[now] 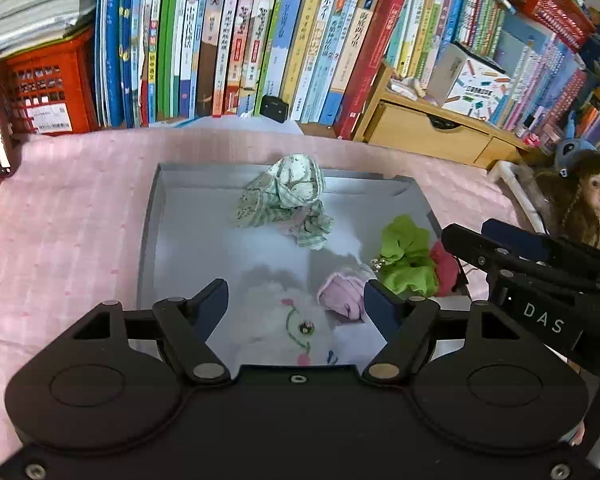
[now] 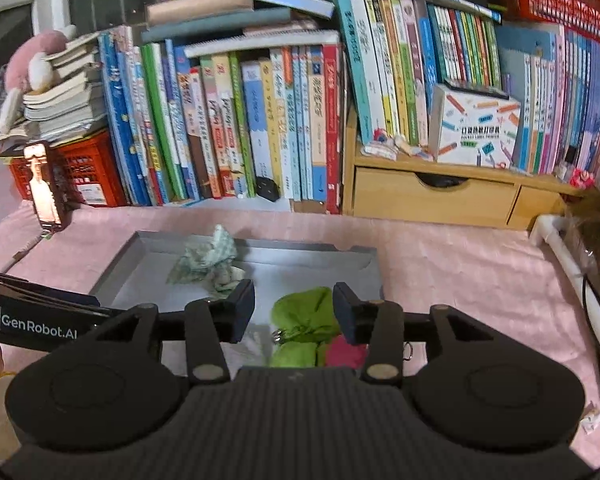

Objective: Organize soft objects
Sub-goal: 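Open the left gripper dropping the gingham cloth while the right gripper releases the fuzzy bow into the box, then move the left gripper to the purple fuzzy ball while the right gripper moves to the light blue packet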

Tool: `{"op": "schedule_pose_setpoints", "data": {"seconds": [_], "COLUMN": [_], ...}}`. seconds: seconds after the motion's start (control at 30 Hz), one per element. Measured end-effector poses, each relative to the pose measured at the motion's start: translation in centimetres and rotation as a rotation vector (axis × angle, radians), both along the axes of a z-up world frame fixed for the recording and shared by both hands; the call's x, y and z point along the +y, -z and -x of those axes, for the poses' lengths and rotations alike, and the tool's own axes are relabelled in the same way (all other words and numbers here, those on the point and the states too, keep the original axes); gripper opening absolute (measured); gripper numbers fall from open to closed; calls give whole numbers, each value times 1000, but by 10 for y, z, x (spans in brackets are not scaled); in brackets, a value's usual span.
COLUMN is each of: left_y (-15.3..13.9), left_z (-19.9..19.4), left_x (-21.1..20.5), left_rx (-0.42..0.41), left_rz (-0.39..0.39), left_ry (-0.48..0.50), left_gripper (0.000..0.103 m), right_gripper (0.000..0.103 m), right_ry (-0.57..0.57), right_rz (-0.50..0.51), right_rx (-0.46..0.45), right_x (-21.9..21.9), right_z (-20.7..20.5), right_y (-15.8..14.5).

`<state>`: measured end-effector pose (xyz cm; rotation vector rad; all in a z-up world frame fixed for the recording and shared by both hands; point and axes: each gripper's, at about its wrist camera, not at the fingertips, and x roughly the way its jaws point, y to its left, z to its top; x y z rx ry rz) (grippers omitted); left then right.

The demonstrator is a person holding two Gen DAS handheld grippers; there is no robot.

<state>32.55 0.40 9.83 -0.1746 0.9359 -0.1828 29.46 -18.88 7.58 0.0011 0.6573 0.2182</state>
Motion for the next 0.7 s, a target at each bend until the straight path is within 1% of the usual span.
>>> {"op": "schedule_pose_setpoints", "data": {"seconds": [0.03,0.3,0.47,0.7], "left_y": [-2,-19,-27,-32], "left_z": [4,41,73,119], "left_x": [1,11,17,31], "left_rx": [-6,-61,-103,-155], "left_rz": [-1,8,2,15], "left_ry": [1,31,59,89], "left_gripper": [77,78,80,82], "right_gripper": [63,68,73,80], "right_ry": [-4,-44,-79,-116], "right_rz": [1,-1,-22,-41], "right_rx": [-7,-58,-84,-148], "right_x": [1,10,14,17], "right_z": [3,35,60,95], "right_y": [-2,-17,-24,-32]}}
